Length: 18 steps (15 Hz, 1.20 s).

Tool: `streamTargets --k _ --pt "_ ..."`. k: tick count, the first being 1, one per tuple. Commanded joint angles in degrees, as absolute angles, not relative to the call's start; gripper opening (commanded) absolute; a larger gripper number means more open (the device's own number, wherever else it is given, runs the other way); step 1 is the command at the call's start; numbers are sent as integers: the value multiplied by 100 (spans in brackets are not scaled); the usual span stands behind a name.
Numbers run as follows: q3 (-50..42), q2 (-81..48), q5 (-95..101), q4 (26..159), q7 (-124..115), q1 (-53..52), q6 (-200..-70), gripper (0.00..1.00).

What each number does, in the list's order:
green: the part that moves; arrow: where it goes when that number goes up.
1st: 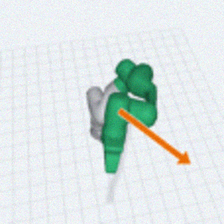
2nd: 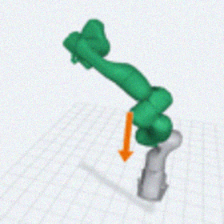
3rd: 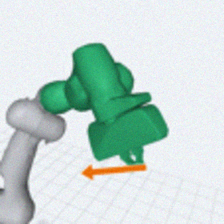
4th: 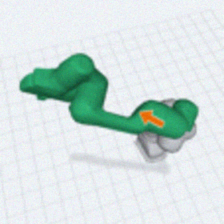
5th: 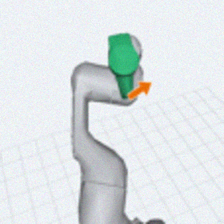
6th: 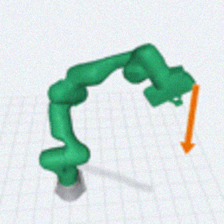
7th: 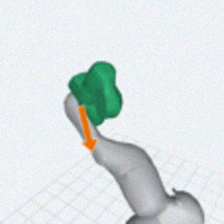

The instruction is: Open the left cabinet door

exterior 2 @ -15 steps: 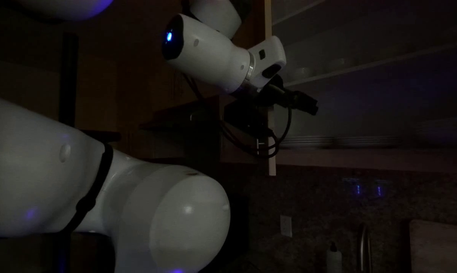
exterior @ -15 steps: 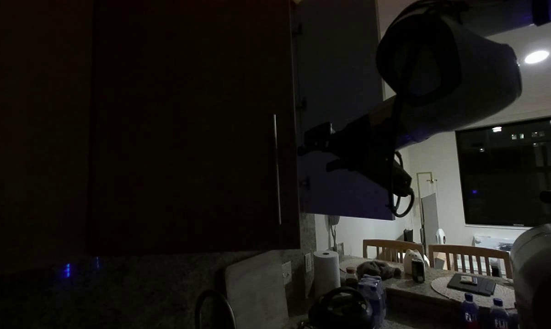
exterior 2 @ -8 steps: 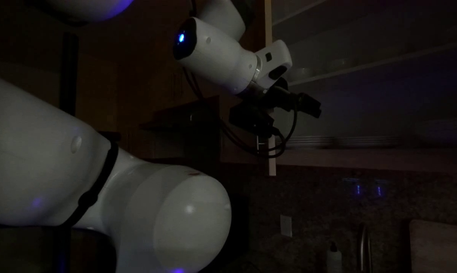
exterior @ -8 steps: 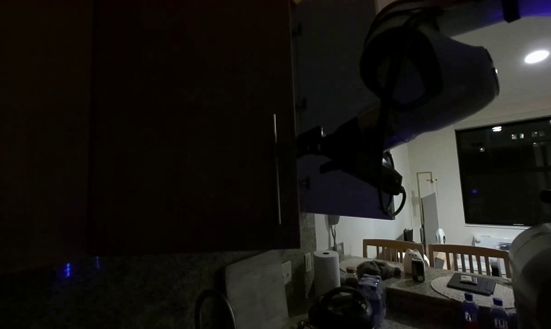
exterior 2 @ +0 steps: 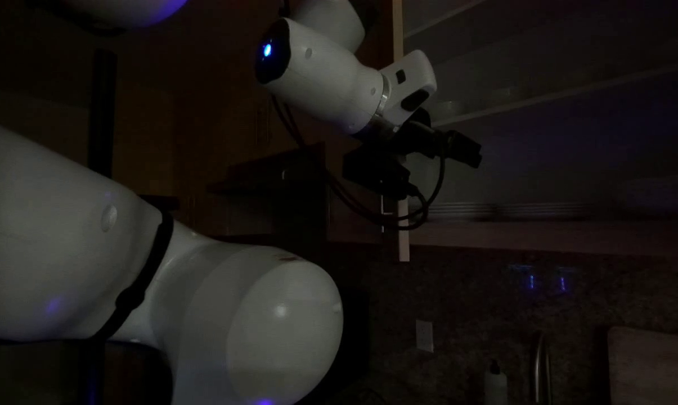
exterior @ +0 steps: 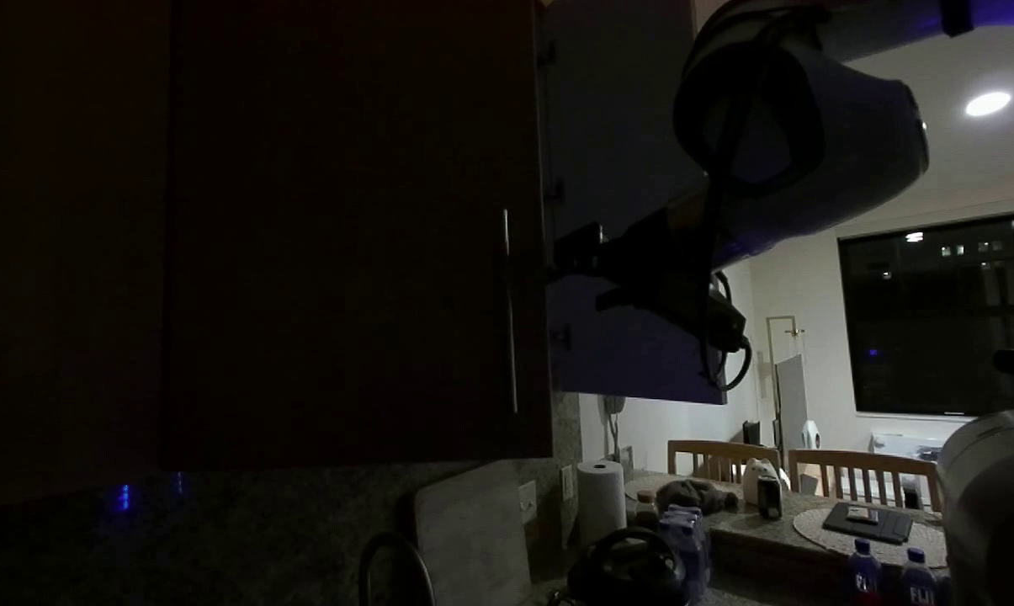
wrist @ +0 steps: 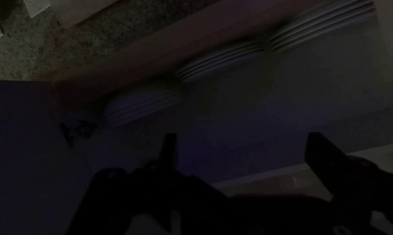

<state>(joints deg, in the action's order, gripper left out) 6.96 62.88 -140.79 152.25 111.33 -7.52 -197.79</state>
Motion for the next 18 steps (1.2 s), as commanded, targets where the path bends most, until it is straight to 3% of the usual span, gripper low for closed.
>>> streamTargets --k 1,8,18 --pt "270 6369 -13851 15037 11297 -892 -19811 100" --pt "-208 4959 -13820 13895 11587 -1123 -19851 100" --pt "198 3836 -13897 13260 12144 -1190 -19860 100"
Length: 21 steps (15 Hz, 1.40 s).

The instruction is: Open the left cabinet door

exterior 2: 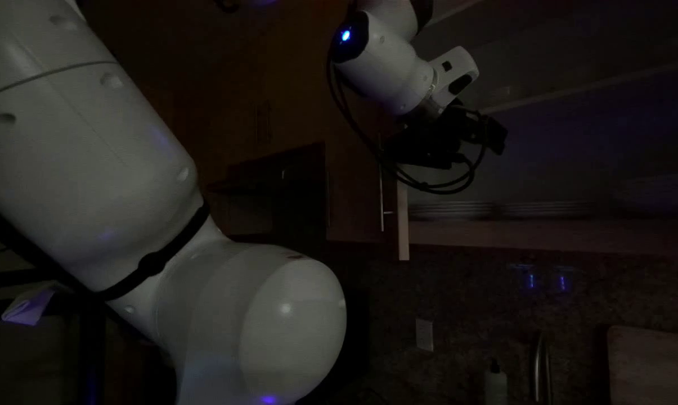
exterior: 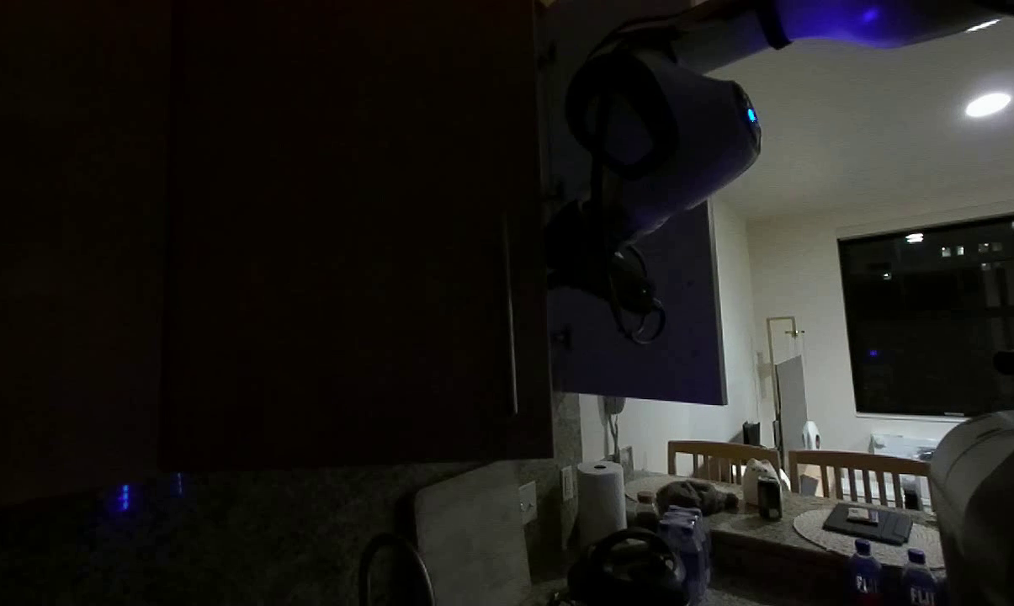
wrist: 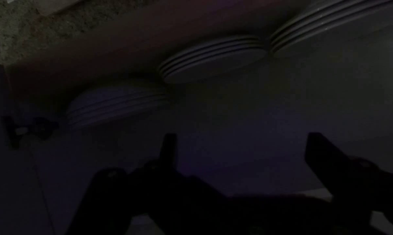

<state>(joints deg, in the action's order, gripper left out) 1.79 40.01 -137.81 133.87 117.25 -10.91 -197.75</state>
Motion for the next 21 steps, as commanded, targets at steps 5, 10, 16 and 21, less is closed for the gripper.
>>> streamTargets --k 5,10,16,21 --pt "95 3985 -13867 13420 12367 -1631 -19823 100" --pt "-194 4046 -13769 13408 12714 -2538 -19781 100" --pt "-197 4175 -13799 13507 12858 -2874 -19827 100" --pt "173 4477 -13818 13831 12899 -3013 -19822 100"
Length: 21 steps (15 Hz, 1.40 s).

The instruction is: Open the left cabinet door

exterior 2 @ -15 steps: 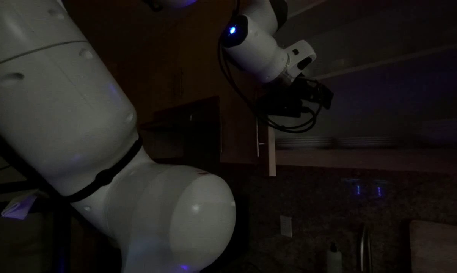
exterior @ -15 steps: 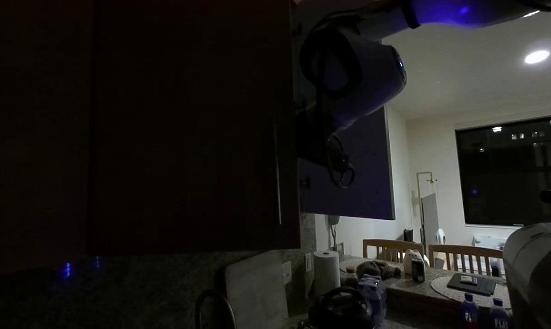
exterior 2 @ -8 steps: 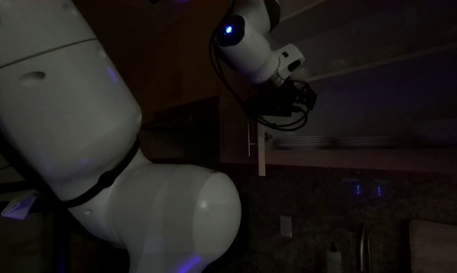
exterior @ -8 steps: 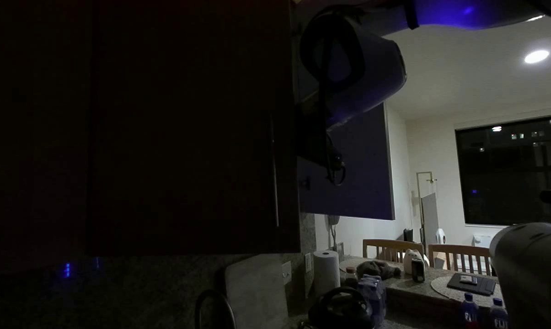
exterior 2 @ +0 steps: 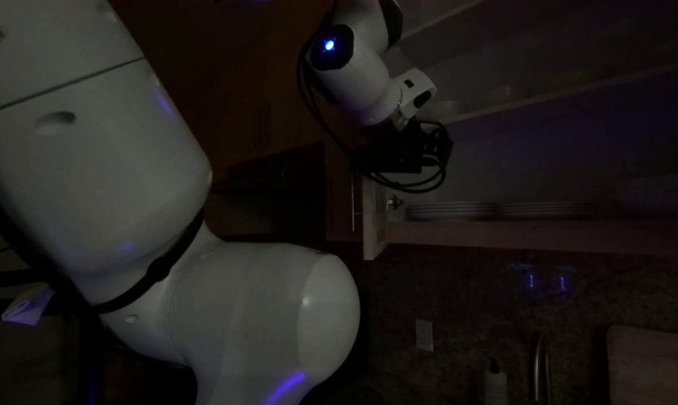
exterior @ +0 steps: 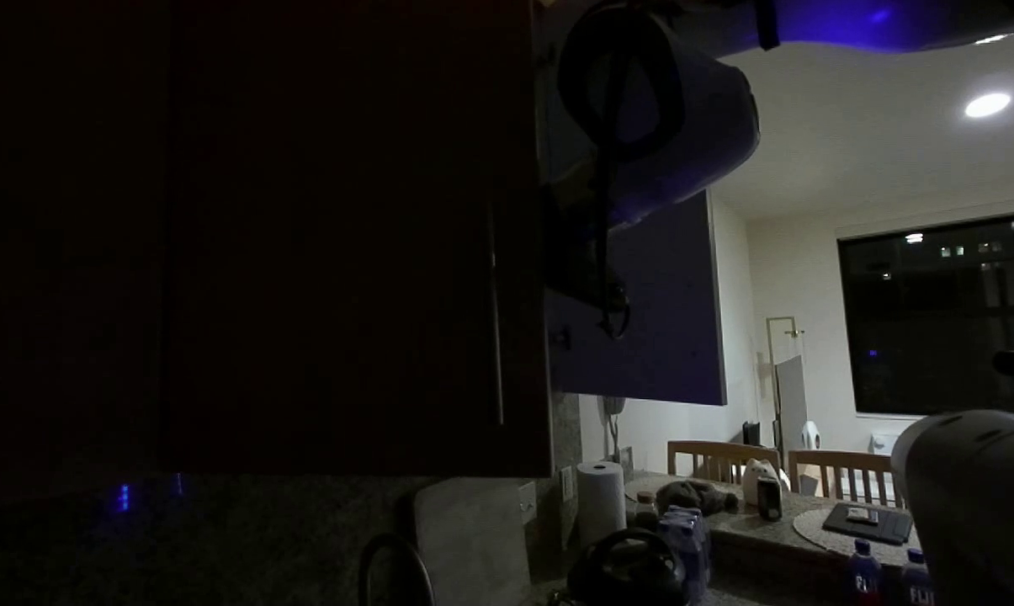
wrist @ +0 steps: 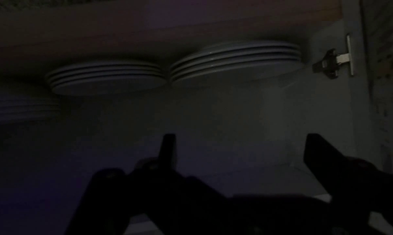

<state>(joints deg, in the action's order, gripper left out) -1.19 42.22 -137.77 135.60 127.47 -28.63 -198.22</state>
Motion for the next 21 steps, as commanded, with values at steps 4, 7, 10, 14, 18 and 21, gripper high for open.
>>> streamTargets --k 4,7,10,14,18,21 --pt "429 4623 -13787 14062 12831 -3219 -19780 100" --pt "710 4699 -13055 14377 12036 -3461 -19700 100" --pt "918 4654 -13467 14376 12618 -3440 -19578 100" --pt "1321 4518 -13068 14359 12446 -3524 -19559 100" --pt "1572 4300 -12847 14191 12513 -3568 -19424 100" --pt "1559 4119 -12537 14076 12559 -3574 -19212 100"
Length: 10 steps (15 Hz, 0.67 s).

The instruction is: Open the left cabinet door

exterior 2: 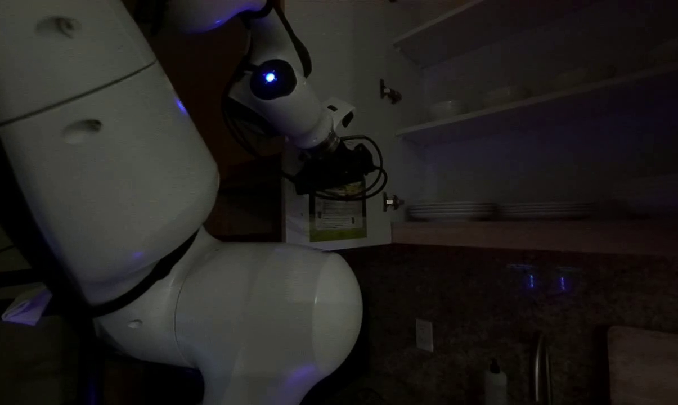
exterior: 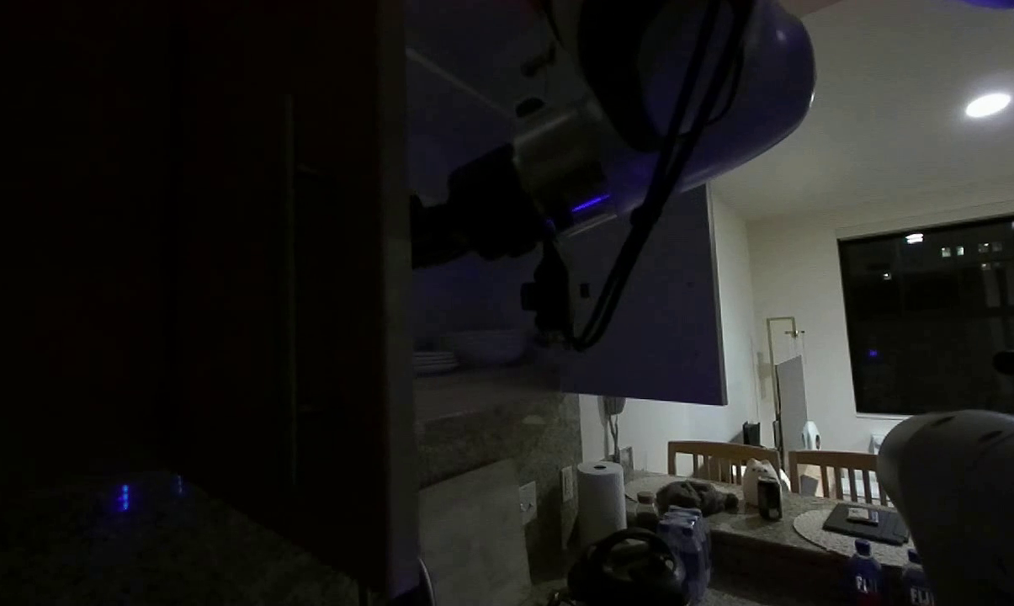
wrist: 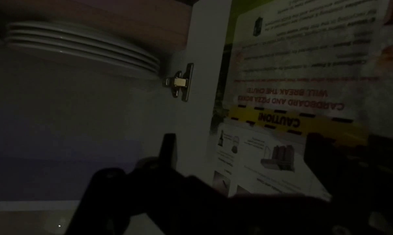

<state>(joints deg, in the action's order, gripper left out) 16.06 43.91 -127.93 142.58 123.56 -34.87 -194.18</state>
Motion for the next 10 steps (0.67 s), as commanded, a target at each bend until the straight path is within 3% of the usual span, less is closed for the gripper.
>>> streamTargets --k 1,10 --pt "1527 4076 -12423 14046 12560 -3579 -19126 100" --pt "856 3309 -11266 13649 12447 -4210 -18848 100"
